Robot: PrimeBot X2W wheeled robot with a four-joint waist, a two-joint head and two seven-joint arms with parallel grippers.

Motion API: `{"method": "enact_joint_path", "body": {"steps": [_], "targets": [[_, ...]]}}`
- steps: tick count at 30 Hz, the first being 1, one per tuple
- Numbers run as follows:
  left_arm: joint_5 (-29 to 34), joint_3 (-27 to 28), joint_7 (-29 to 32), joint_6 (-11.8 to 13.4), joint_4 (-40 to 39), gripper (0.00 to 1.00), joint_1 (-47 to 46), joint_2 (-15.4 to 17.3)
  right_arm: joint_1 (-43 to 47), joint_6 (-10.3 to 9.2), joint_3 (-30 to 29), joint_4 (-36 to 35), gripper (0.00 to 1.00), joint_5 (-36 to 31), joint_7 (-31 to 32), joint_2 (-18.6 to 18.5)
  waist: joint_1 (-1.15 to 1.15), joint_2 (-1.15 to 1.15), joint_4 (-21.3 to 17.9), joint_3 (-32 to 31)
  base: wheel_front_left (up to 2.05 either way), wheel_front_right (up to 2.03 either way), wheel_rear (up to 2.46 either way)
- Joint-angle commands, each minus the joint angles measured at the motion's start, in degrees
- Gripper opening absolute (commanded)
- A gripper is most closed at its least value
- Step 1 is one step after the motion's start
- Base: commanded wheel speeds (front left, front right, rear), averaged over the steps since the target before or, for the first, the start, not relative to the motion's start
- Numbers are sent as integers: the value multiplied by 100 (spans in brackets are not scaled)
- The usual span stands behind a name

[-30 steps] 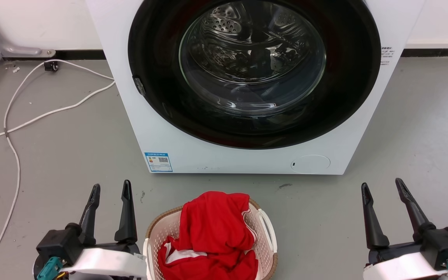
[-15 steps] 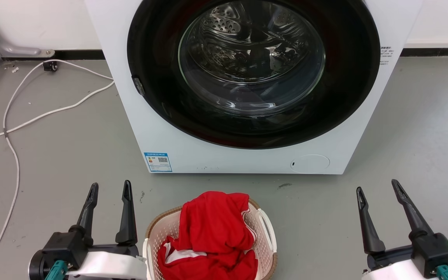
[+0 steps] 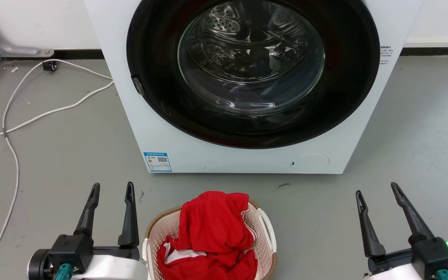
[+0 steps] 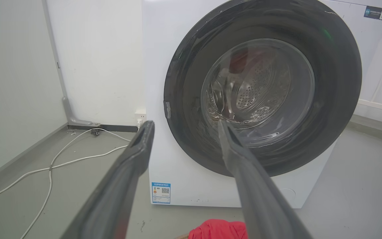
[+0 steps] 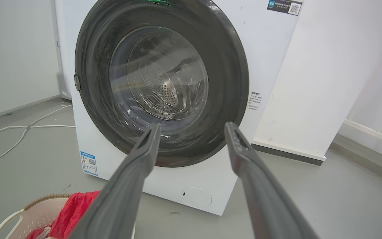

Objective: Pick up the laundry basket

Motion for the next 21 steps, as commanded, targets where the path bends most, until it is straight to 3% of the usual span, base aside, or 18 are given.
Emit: {"method": "enact_joint_path", "body": {"steps": [1, 10, 21], "targets": [[20, 7, -16, 20, 2, 100, 53, 11, 37, -4, -13, 23, 100, 88, -12, -23, 0, 0, 2, -5, 0, 0, 0], [41, 26, -15, 35, 6, 100, 90, 11, 54, -4, -46, 151, 100, 525, -12, -22, 0, 0, -3, -18, 0, 0, 0], [38, 27, -16, 36, 15, 100, 119, 11, 61, -4, -34, 169, 100, 544, -12, -22, 0, 0, 4, -19, 0, 0, 0]]}}
